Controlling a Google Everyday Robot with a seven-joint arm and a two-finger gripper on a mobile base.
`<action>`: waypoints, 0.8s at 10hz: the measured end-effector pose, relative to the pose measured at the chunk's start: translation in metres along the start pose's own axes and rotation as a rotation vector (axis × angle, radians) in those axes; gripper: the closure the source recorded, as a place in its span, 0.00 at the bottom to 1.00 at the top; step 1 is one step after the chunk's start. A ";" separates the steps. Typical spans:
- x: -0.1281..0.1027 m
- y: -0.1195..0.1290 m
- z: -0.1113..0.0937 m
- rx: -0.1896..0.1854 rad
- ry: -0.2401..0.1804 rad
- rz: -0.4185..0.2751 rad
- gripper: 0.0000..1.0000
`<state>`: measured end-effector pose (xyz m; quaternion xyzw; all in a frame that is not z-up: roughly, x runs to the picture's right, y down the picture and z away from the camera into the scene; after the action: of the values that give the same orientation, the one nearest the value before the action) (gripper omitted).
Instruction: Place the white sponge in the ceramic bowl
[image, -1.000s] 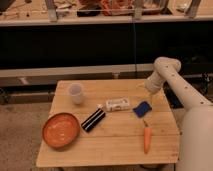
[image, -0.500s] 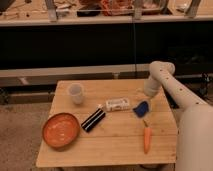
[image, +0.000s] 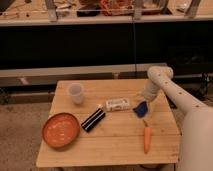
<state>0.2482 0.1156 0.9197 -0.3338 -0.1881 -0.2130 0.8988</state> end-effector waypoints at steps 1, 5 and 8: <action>0.001 -0.001 0.001 0.005 0.002 0.001 0.20; 0.009 -0.002 0.004 0.023 0.008 0.015 0.20; 0.011 -0.003 0.007 0.025 0.009 0.018 0.20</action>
<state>0.2546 0.1152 0.9311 -0.3234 -0.1836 -0.2039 0.9056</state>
